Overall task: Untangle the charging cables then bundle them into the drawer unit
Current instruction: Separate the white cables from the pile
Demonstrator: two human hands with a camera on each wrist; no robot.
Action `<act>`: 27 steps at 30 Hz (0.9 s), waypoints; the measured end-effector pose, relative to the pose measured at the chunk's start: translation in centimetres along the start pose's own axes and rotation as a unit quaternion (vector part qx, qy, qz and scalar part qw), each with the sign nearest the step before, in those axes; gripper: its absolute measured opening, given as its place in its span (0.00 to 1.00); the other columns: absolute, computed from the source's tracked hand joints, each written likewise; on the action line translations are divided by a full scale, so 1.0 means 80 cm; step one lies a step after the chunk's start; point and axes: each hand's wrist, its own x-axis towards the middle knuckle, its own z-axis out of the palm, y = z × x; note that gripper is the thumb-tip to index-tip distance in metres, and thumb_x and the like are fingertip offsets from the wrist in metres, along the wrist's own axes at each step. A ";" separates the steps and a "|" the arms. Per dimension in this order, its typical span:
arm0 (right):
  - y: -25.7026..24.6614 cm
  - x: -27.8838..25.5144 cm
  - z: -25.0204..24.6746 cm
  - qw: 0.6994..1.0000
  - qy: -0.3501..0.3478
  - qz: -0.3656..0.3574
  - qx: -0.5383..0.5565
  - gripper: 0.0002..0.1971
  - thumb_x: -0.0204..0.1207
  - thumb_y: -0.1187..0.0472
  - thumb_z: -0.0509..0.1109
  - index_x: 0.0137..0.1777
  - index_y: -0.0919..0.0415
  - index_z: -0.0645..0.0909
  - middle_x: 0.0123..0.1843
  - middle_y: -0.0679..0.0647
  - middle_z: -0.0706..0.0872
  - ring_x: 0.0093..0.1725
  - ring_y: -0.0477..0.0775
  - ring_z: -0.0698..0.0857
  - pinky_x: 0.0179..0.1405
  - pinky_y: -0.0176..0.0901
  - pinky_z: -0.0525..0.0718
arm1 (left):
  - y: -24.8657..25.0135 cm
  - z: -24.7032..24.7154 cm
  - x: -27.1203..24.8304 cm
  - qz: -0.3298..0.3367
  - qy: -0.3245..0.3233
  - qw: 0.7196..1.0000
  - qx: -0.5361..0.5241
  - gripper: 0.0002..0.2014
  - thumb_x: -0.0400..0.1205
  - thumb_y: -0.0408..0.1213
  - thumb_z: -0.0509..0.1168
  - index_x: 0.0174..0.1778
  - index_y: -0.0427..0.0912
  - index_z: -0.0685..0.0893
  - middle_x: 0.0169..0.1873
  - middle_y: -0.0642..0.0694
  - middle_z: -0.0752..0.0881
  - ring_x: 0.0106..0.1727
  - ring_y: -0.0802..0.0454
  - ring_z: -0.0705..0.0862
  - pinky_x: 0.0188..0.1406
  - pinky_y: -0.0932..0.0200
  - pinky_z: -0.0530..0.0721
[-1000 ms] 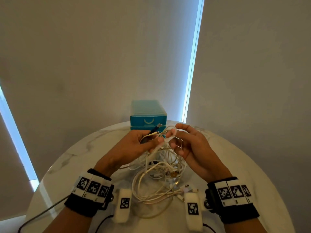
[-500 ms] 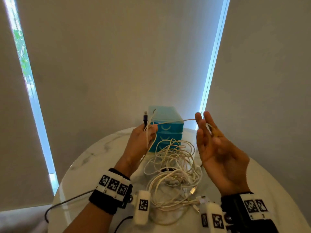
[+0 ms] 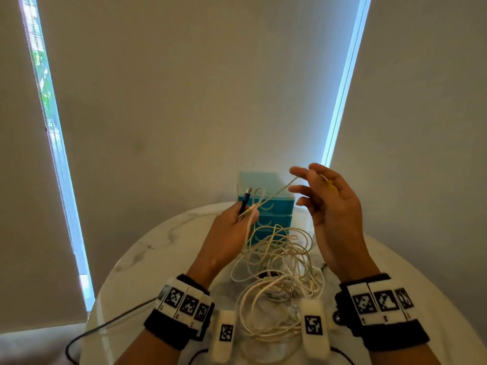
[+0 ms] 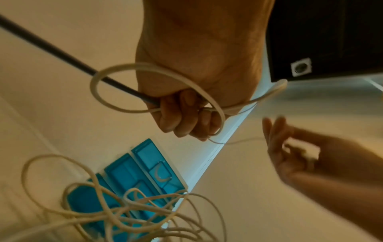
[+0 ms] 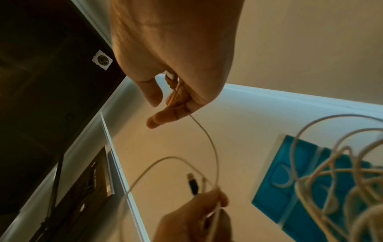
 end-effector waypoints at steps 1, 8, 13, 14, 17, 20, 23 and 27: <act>-0.002 0.002 0.010 1.000 -0.022 0.002 -0.013 0.14 0.91 0.60 0.67 0.72 0.66 0.81 0.64 0.57 0.95 0.57 0.56 0.96 0.53 0.41 0.94 | -0.005 0.000 0.001 0.009 -0.003 0.999 0.049 0.11 0.94 0.49 0.64 0.48 0.51 0.84 0.33 0.58 0.86 0.34 0.57 0.82 0.39 0.55 0.79; 0.033 0.014 0.024 0.900 -0.069 0.046 -0.427 0.13 0.82 0.47 0.80 0.58 0.46 0.79 0.53 0.50 0.93 0.45 0.49 0.96 0.49 0.46 0.94 | -0.005 -0.002 0.002 0.036 0.039 0.983 0.177 0.12 0.93 0.51 0.62 0.48 0.51 0.81 0.36 0.50 0.87 0.38 0.53 0.85 0.40 0.49 0.81; 0.046 0.008 0.017 0.929 -0.073 0.135 -0.336 0.20 0.79 0.48 0.84 0.62 0.55 0.82 0.50 0.55 0.96 0.42 0.51 0.97 0.50 0.52 0.97 | -0.003 -0.006 0.004 0.051 0.060 0.978 0.195 0.15 0.94 0.58 0.59 0.48 0.52 0.78 0.36 0.51 0.88 0.37 0.52 0.87 0.39 0.47 0.84; 0.048 0.008 0.019 0.936 -0.060 0.135 -0.320 0.21 0.78 0.48 0.85 0.62 0.57 0.83 0.50 0.55 0.96 0.42 0.51 0.97 0.49 0.48 0.97 | -0.002 -0.004 0.003 0.061 0.058 0.973 0.214 0.15 0.94 0.59 0.58 0.50 0.54 0.78 0.36 0.52 0.88 0.38 0.52 0.87 0.39 0.47 0.85; 0.049 0.009 0.023 0.947 -0.029 0.110 -0.300 0.21 0.76 0.50 0.87 0.61 0.56 0.84 0.48 0.54 0.96 0.39 0.49 0.96 0.41 0.36 0.92 | -0.002 0.002 0.002 0.083 0.039 0.958 0.273 0.13 0.95 0.59 0.55 0.61 0.56 0.79 0.43 0.52 0.92 0.41 0.53 0.90 0.45 0.44 0.91; 0.045 0.012 0.022 0.953 -0.025 0.124 -0.274 0.21 0.74 0.56 0.89 0.61 0.59 0.84 0.49 0.57 0.96 0.37 0.48 0.94 0.38 0.33 0.89 | -0.003 0.004 0.001 0.083 0.010 0.964 0.253 0.14 0.93 0.60 0.57 0.67 0.57 0.78 0.49 0.53 0.94 0.46 0.54 0.93 0.50 0.42 0.93; 0.035 0.020 0.013 0.956 -0.013 0.149 -0.251 0.21 0.73 0.61 0.89 0.62 0.61 0.86 0.48 0.59 0.97 0.38 0.49 0.93 0.36 0.32 0.88 | 0.007 0.000 0.002 0.030 -0.046 0.998 0.031 0.15 0.91 0.48 0.69 0.71 0.55 0.75 0.57 0.56 0.92 0.51 0.63 0.93 0.51 0.52 0.93; 0.031 0.018 0.009 0.962 0.002 0.182 -0.205 0.22 0.75 0.64 0.87 0.66 0.65 0.84 0.45 0.60 0.98 0.44 0.56 0.96 0.41 0.38 0.92 | 0.017 -0.010 0.010 -0.048 0.002 0.995 -0.088 0.10 0.92 0.46 0.66 0.65 0.45 0.81 0.44 0.50 0.82 0.34 0.59 0.76 0.36 0.60 0.75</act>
